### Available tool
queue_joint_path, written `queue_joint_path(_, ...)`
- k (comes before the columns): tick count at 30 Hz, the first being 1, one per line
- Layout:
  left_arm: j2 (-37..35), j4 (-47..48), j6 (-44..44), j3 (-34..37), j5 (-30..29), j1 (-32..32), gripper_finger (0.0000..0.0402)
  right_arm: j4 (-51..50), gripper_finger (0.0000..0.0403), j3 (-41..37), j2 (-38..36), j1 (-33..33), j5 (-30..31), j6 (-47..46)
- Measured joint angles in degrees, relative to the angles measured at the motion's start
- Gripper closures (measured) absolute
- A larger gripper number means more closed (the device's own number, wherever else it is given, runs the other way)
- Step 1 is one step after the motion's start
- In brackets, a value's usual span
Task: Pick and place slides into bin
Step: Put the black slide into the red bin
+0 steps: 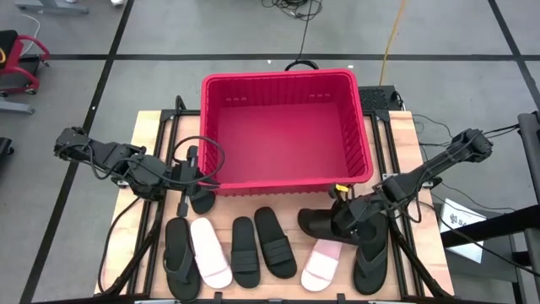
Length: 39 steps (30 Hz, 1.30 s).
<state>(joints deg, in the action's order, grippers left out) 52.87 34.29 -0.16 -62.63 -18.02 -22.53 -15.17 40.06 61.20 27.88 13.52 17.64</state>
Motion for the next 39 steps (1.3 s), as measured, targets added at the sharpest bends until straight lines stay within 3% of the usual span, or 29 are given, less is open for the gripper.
queue_joint_path(13,0.0,0.2,-0.1,0.0,0.0,0.0,0.0376,0.2,0.0402,4.5,-3.7,0.0,0.1,-2.1)
queue_joint_path(22,0.0,-0.1,-0.1,0.0,0.0,0.0,0.0376,0.6,0.0402,6.9,-8.5,0.0,7.5,-1.2)
queue_joint_path(28,0.0,-0.2,-0.1,0.0,0.0,0.0,0.0376,1.3,0.0402,9.4,-10.2,0.0,7.7,2.3)
queue_joint_path(33,0.0,-0.2,-0.1,0.0,0.0,0.0,0.0376,8.6,0.0402,10.0,-10.8,-0.4,8.2,8.6)
queue_joint_path(39,0.0,-1.2,-0.2,0.0,0.0,0.0,0.0376,17.8,0.0402,10.1,-11.1,-2.1,16.3,15.1)
